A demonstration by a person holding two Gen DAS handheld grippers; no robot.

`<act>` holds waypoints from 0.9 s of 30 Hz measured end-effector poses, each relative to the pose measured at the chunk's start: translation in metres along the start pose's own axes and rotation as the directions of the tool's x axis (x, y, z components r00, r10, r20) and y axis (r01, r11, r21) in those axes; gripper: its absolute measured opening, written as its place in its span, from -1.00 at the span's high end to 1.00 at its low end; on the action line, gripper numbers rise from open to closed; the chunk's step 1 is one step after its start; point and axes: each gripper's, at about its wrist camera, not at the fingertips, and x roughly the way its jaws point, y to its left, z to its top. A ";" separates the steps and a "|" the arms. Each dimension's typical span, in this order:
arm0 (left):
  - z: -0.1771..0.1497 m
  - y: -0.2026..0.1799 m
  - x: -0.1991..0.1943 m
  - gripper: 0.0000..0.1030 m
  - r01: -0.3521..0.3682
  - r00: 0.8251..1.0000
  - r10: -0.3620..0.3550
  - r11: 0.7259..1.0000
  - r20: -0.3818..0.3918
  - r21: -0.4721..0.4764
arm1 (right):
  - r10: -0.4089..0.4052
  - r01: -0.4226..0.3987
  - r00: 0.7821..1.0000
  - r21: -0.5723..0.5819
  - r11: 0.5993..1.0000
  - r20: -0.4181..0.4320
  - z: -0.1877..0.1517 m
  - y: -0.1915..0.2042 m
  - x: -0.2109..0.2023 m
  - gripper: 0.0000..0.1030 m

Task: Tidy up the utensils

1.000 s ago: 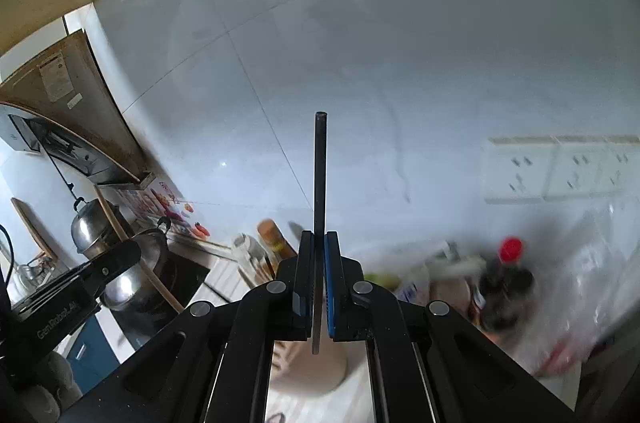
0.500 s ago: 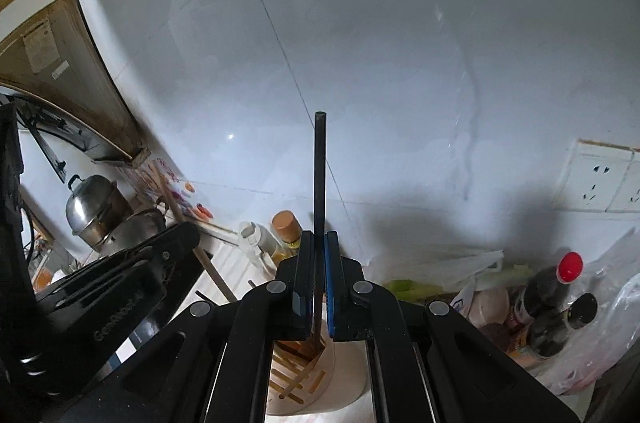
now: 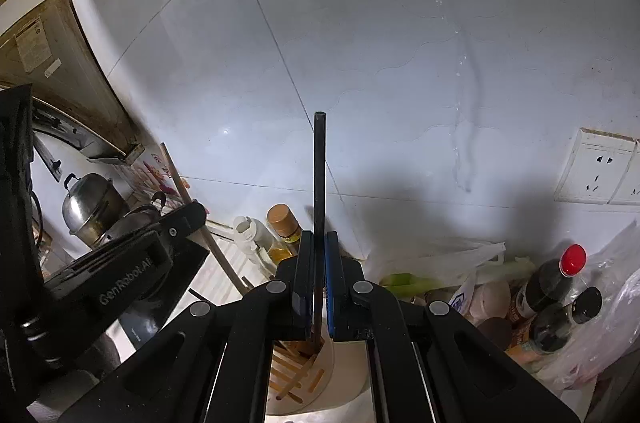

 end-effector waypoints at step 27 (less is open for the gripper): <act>-0.078 0.044 -0.044 -0.99 -0.216 0.976 0.215 0.976 -0.041 -0.025 | -0.085 0.059 0.985 -0.169 0.984 -0.153 -0.064 -0.006 -0.009 -0.92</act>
